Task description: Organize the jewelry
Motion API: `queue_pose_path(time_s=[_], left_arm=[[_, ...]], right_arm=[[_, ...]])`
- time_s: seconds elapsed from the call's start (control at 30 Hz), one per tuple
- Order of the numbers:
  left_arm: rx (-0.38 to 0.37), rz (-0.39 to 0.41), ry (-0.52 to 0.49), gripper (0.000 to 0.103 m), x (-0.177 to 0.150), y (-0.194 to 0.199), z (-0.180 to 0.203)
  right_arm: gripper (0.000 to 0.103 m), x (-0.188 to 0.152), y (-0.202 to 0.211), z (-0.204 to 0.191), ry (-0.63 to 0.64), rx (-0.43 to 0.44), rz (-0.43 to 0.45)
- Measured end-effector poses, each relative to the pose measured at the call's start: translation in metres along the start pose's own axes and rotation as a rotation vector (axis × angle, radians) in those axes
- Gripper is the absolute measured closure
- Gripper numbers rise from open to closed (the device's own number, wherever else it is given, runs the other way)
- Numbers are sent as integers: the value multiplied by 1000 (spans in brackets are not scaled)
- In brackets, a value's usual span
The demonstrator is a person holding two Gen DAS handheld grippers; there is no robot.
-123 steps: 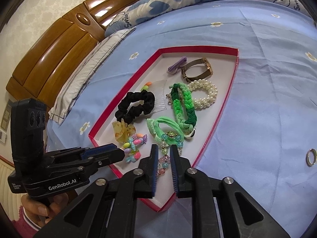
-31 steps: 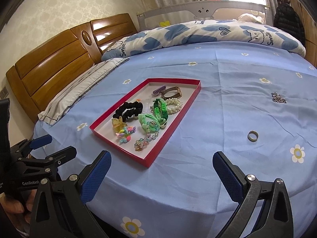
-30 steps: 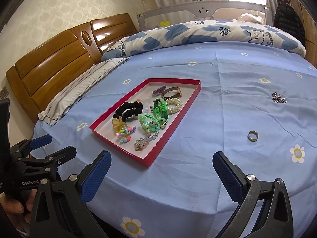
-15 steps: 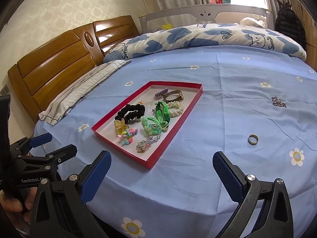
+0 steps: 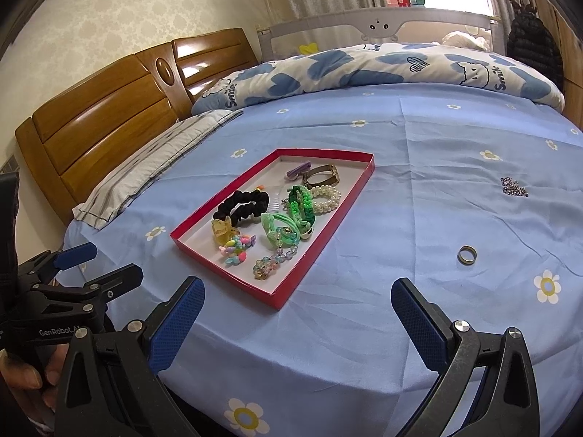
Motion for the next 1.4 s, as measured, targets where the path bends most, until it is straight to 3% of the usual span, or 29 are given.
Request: queue_pose_path(time_s=[1.4], left_arm=[[3, 10, -10, 0, 0, 2, 2]], right_arm=[[0, 4, 2, -10, 4, 17, 9]])
Point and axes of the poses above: each gripper's, at about its wrist camera, not at the fingertips, and y roughly against the way its jaws point, z to its right, x to its top, the point moved 9 cm from there along -y, roughly the way its jaws point, and after that the axes turned 4 degrees about x, right-handed, at the moved point
